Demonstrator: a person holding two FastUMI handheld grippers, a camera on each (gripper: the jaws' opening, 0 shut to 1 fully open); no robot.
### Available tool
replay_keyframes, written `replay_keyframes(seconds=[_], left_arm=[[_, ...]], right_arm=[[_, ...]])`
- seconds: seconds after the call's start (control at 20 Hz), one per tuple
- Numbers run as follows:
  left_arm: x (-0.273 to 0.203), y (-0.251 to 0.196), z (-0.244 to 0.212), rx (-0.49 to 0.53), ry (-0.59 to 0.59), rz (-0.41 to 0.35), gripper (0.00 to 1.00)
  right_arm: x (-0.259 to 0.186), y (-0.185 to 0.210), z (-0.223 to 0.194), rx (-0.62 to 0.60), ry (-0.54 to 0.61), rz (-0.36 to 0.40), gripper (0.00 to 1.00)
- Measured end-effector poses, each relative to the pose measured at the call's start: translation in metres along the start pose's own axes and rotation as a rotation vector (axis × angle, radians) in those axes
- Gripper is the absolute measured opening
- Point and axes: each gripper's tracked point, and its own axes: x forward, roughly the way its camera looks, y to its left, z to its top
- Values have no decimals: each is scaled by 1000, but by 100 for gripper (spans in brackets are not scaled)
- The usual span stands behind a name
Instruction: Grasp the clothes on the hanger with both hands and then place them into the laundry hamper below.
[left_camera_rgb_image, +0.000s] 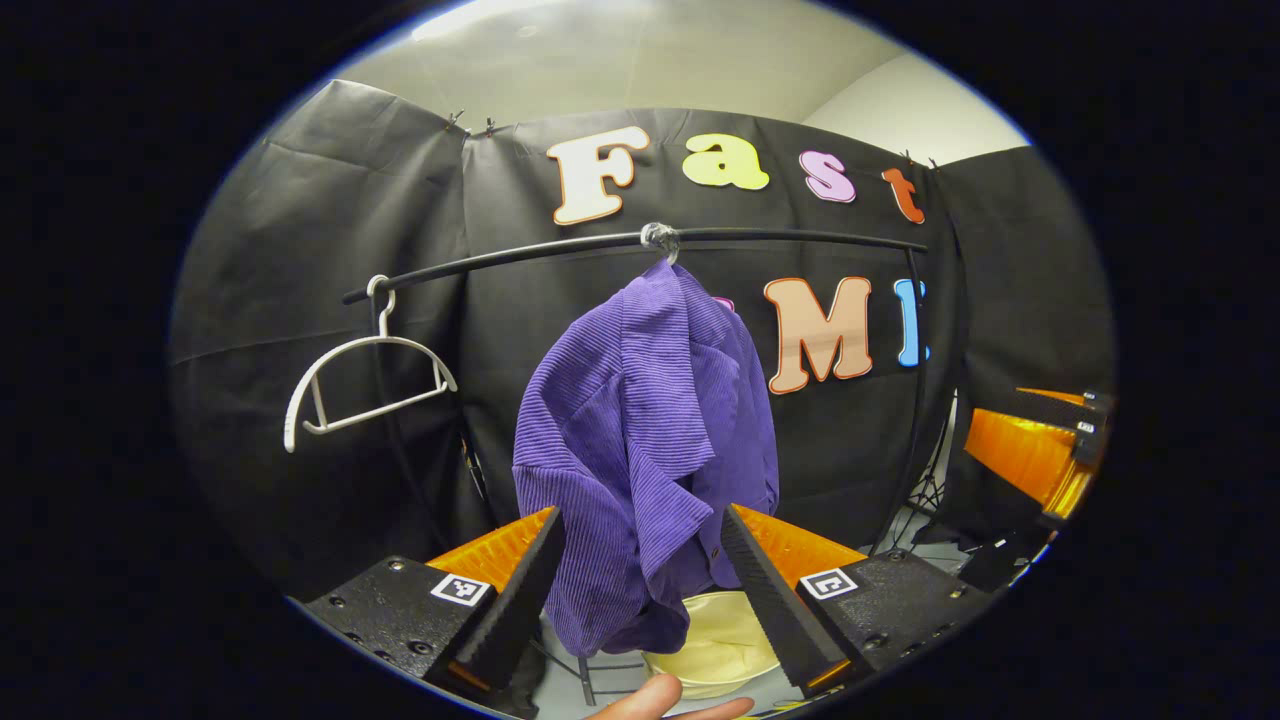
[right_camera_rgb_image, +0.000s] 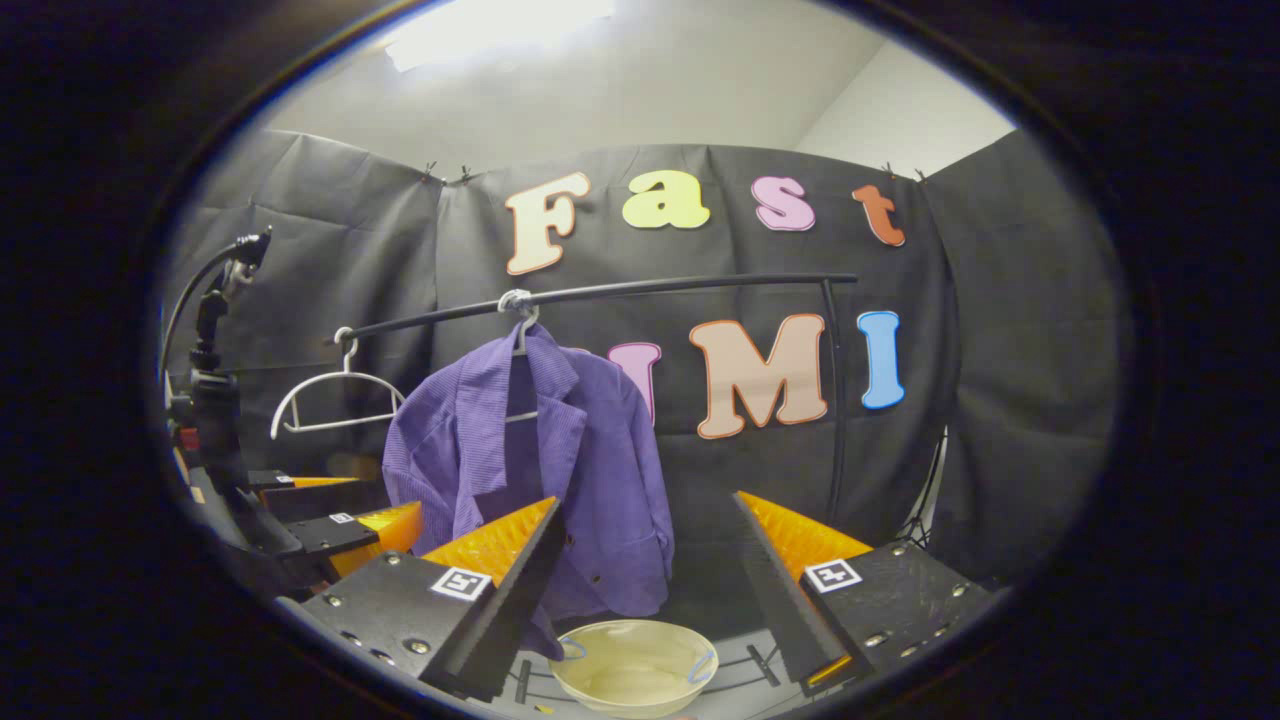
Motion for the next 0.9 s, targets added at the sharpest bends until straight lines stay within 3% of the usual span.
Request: replay_keyframes(seconds=[0.6,0.7,0.9], left_arm=[[72,-28,-56,-5,71,-86,100],[79,-24,-69,5,100,-67,96],[92,-16,-75,3,120,-30,100]], right_arm=[[47,0,-41,-64,117,-80,98],[62,8,-56,-68,155,-57,100],[112,28,-78,-25,187,30,94]])
